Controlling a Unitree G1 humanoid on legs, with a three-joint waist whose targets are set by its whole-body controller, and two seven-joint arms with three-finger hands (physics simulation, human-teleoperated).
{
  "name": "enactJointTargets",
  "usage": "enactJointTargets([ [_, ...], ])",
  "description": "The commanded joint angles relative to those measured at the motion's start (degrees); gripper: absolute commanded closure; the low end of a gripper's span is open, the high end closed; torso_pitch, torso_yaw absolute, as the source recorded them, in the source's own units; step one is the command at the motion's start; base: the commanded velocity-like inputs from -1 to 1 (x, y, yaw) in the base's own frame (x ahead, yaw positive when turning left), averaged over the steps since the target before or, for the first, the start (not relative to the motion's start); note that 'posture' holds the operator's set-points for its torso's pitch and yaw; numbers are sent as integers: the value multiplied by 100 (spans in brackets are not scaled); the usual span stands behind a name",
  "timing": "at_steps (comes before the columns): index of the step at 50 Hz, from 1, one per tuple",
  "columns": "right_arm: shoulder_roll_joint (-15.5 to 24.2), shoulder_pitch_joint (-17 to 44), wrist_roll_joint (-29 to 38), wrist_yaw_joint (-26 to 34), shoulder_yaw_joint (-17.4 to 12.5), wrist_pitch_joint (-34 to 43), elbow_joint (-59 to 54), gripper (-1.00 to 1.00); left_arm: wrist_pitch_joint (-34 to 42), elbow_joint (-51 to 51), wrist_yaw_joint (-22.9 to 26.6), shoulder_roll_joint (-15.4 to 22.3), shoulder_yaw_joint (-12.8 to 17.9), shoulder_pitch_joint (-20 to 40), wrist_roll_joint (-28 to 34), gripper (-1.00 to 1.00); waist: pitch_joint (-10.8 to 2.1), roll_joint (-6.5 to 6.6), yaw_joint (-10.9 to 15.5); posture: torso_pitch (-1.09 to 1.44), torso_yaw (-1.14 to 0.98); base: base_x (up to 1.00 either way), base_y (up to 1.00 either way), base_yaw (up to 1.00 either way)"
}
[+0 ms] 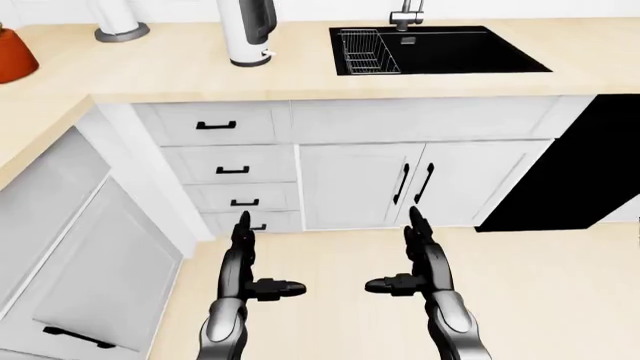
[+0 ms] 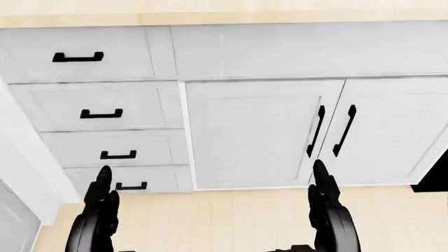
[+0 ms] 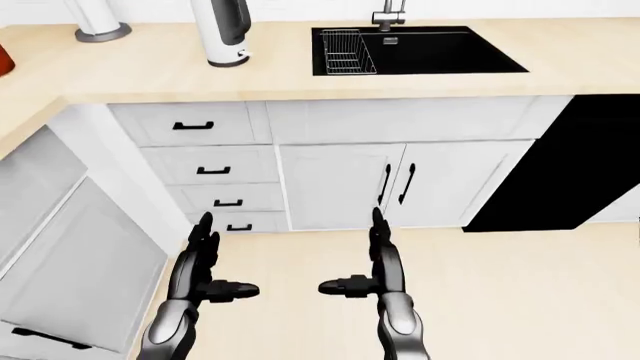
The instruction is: Press the button to open the lid of the electric kettle.
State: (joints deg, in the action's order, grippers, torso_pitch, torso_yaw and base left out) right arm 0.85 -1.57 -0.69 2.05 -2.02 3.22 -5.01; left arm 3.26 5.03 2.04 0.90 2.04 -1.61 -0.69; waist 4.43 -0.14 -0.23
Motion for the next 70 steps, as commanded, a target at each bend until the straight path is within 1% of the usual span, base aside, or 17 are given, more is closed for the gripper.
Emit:
enactJointTargets([
  [1,65,293,-159,19,-115,-81,670,-100,-129,-716,36,83,-2,204,56,-100,-5,-45,-12,0,0,0,0,0],
  [3,61,326,-210,-7,-139,0,733,-100,-95,-800,98,52,-9,181,33,-100,-367,-5,47,0,0,0,0,0],
  [5,52,335,-228,-30,-139,-8,737,-100,19,-871,122,45,41,194,-49,-100,-113,-42,39,0,0,0,0,0],
  [7,41,356,-317,-66,-153,136,795,-100,163,-966,133,43,72,198,-128,-100,-387,-45,47,0,0,0,0,0],
  [8,36,389,-380,-107,-185,232,852,-100,228,-1038,137,46,77,204,-150,-100,-421,-45,48,0,0,0,0,0],
  [15,210,688,-446,-103,-349,481,1056,-100,735,-1749,163,120,223,306,-332,-100,-476,-31,51,0,0,0,0,0],
  [23,595,1401,-895,-274,-848,1093,1185,-100,1175,-2032,104,436,813,765,-678,-100,-534,-20,54,0,0,0,0,0],
  [30,832,1635,-1008,-254,-971,1395,1373,-100,1620,-2470,-4,703,1138,984,-853,-100,-521,-24,47,0,0,0,0,0],
  [38,1426,2369,-1580,-481,-1468,2299,1939,-100,2390,-3245,-210,1149,1774,1263,-1178,-100,-437,-2,49,0,0,0,0,0],
  [50,1619,2514,-1702,-623,-1500,2312,1907,-100,3240,-3925,-502,1783,2452,1674,-1766,-100,-373,19,39,0,0,0,0,0],
  [56,1653,2523,-1646,-606,-1489,2324,1935,-100,3240,-3968,-553,1818,2439,1657,-1796,-100,-348,44,45,0,0,0,0,0],
  [57,1652,2512,-1615,-590,-1481,2307,1931,-100,3254,-3973,-554,1809,2434,1657,-1813,-100,-452,75,30,0,0,0,11,0],
  [61,1636,2514,-1590,-564,-1486,2303,1925,-100,3219,-3922,-532,1830,2448,1648,-1786,-100,-368,68,0,0,0,0,19,0],
  [63,1631,2501,-1575,-544,-1474,2308,1948,-100,3199,-3915,-522,1822,2422,1640,-1763,-100,-368,173,-13,0,0,5,20,0],
  [66,1633,2513,-1556,-527,-1481,2310,1933,-100,3185,-3896,-500,1835,2445,1634,-1748,-100,-286,516,-24,0,0,6,21,0],
  [67,1635,2521,-1553,-524,-1484,2306,1918,-100,3167,-3880,-500,1827,2433,1634,-1734,-100,-288,337,-14,0,0,6,21,0],
  [70,1635,2543,-1547,-534,-1476,2358,1930,-100,3180,-3857,-500,1820,2450,1644,-1764,-100,-326,360,-37,0,0,7,21,0],
])
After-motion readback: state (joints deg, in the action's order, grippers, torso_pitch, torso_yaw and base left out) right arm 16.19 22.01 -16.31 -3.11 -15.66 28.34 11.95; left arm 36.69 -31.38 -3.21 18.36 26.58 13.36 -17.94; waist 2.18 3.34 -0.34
